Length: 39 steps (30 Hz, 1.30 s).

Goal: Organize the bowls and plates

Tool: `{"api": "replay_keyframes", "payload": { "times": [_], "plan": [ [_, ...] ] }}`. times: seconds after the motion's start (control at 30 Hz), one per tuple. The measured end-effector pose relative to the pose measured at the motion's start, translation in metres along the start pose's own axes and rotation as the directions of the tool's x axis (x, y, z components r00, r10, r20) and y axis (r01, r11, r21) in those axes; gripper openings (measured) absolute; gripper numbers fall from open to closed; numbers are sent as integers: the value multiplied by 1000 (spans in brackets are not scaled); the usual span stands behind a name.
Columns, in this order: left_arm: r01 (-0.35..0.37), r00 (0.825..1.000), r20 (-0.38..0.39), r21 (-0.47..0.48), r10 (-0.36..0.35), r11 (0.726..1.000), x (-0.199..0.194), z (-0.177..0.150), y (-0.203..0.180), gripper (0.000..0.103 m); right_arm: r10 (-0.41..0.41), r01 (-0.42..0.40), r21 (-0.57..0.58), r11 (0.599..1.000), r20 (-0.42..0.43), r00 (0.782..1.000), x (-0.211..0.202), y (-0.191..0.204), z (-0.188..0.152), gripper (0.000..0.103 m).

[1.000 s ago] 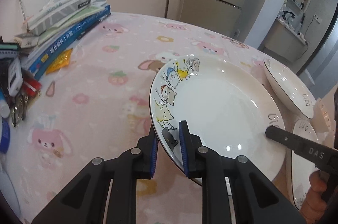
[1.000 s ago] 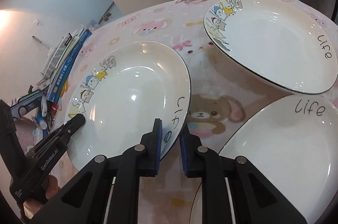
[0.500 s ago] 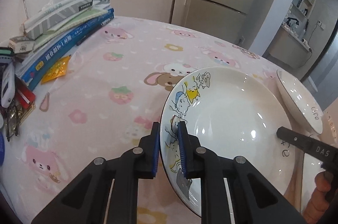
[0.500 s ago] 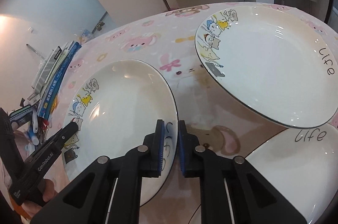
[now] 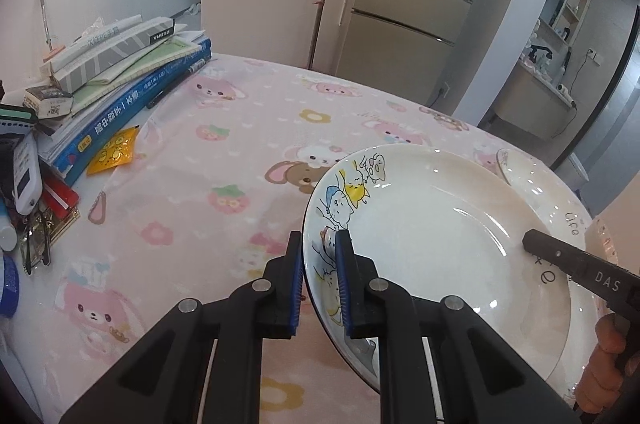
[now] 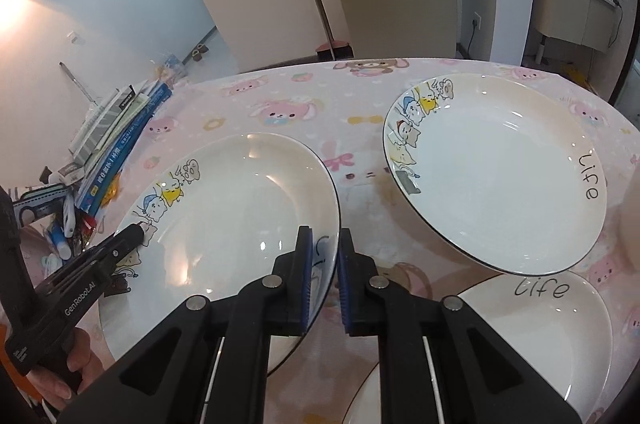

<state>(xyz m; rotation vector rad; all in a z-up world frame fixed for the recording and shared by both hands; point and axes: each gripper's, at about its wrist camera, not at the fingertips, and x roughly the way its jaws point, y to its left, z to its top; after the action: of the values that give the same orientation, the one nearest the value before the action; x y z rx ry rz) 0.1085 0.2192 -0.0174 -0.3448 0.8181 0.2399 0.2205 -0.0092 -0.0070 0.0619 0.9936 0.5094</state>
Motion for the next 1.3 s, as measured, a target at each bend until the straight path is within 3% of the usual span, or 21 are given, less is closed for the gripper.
{"api": "replay_keyframes", "payload": {
  "times": [0.2,0.57,0.73,1.03,1.1,1.23,1.3],
  "plan": [
    [41,998,-45,5,-40,999,-5,-5,-6,16,-5,5,32,999,-27,1000,1,-12,-6,12],
    [112,980,-149,-133,-132,985,12,-25,23,11,45,-41,61,997,-78,996,13,-17,-18,9],
    [179,961,-183,-163,-208,970,18,-30,30,11,38,-31,55,998,-120,992,25,-21,-23,11],
    [234,919,-241,-304,-312,923,36,-23,44,12,138,-127,78,989,-151,979,35,-32,-16,10],
    [234,921,-240,-288,-306,929,35,-21,42,12,154,-143,78,987,-159,975,36,-33,-14,10],
    [185,951,-212,-193,-225,964,27,-25,30,14,133,-125,55,991,-156,979,35,-29,-15,10],
    [169,954,-214,-187,-208,968,25,-25,28,14,124,-117,56,992,-150,981,32,-28,-15,10]
  ]
}}
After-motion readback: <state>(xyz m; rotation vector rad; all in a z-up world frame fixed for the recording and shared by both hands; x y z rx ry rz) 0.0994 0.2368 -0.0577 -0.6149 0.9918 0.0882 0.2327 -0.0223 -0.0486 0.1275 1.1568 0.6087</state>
